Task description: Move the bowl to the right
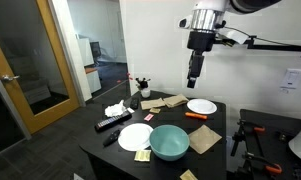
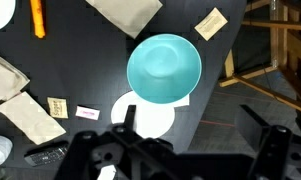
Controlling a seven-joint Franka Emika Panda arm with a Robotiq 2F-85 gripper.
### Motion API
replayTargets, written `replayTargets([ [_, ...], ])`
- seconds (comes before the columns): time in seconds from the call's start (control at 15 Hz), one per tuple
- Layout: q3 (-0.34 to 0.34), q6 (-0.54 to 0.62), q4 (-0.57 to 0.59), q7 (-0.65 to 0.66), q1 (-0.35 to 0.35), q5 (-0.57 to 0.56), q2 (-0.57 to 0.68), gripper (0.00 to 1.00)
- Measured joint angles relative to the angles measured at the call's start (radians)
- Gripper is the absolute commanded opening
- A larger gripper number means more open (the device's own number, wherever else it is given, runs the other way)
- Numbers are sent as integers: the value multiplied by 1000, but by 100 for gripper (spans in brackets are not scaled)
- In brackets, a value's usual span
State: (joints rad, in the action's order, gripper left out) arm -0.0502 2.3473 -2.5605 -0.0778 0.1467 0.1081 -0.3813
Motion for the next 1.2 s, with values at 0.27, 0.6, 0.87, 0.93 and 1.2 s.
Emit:
replayTargets([
  [0.27, 87, 44, 0, -148, -9, 28, 66, 100],
  [0.6, 158, 122, 3, -341, -11, 133, 175, 100],
  [0.87, 163, 185, 18, -473, -11, 266, 274, 100],
  [0.93, 162, 196, 25, -491, -11, 288, 301, 100],
  [1.2, 130, 204, 65, -528, -25, 357, 403, 100],
])
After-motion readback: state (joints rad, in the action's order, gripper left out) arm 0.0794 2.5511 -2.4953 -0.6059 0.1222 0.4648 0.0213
